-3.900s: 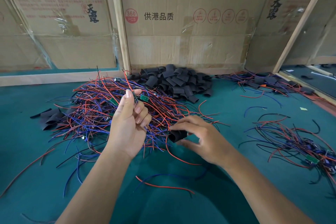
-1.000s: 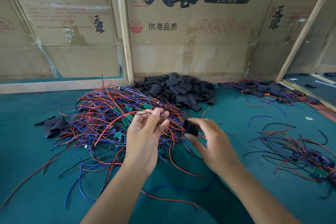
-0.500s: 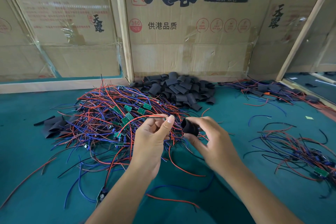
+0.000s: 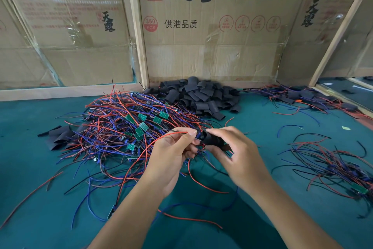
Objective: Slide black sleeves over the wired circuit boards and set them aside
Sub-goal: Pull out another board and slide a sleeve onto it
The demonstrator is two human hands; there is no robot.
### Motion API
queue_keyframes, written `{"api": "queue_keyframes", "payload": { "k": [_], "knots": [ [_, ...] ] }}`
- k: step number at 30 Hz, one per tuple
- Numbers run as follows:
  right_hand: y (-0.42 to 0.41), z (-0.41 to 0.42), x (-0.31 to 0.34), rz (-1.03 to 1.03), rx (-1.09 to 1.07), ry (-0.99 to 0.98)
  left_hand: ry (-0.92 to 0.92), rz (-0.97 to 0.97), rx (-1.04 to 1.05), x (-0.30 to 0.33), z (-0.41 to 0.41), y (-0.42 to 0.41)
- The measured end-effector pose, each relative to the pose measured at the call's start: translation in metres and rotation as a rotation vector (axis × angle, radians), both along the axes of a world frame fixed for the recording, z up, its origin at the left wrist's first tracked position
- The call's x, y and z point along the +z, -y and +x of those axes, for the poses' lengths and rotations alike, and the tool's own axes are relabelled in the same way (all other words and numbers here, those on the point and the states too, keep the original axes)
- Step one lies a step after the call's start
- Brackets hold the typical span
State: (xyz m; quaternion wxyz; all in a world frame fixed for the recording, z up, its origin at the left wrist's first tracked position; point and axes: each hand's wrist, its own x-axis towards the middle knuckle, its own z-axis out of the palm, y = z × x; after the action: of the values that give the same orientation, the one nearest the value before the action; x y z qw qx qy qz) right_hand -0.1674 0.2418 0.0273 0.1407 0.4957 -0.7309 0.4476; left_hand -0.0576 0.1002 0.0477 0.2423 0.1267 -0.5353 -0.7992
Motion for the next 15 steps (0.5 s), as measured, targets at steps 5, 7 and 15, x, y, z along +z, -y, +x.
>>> {"api": "queue_keyframes", "payload": {
  "k": [5,7,15],
  "knots": [
    [0.0002,0.0005,-0.0011,-0.002,0.034,-0.004,-0.008,-0.059,-0.074,-0.0043,0.0014,0.0024],
    [0.0003,0.0007,-0.0013,-0.005,0.033,0.000,-0.013,-0.055,-0.089,-0.0041,0.0015,0.0017],
    [0.0014,0.0030,-0.0023,-0.030,0.064,0.010,-0.010,-0.041,-0.090,-0.0043,0.0005,0.0011]
  ]
}}
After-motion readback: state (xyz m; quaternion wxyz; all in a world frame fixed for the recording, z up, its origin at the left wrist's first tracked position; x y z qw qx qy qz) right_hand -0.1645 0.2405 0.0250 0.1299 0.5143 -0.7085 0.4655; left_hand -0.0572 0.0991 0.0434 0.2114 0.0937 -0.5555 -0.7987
